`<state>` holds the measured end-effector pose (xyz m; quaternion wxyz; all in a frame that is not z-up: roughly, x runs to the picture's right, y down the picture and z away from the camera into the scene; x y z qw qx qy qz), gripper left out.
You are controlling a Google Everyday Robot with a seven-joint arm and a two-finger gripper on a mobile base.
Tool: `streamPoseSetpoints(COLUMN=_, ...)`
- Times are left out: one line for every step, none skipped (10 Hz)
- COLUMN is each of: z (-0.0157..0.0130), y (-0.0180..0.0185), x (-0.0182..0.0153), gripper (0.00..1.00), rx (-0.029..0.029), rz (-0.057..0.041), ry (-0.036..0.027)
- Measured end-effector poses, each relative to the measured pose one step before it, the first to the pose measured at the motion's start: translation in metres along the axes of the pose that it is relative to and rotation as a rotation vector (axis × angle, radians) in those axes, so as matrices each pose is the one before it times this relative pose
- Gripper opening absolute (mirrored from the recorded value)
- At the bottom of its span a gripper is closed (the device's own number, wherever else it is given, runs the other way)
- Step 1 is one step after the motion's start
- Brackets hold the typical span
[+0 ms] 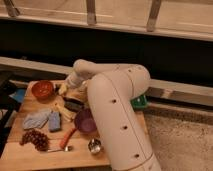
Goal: Place brush in table surface
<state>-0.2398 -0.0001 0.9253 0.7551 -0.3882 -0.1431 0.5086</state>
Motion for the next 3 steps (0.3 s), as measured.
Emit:
streamPoseSetpoints(z=-0.00033, y=-0.00093, x=0.00035, gripper=0.8, rx=0.0006, rz=0.00108, ry=-0.00096)
streamPoseSetpoints(z=-0.00097, y=-0.00088, x=-0.0002, gripper=0.8, rx=0.00062, rz=0.00107, ry=-0.00164)
streamPoseSetpoints(z=0.00052, y=0.00025, x=0.00036, gripper=0.8, rx=-0.00045, rz=-0.00018, ry=0.00089)
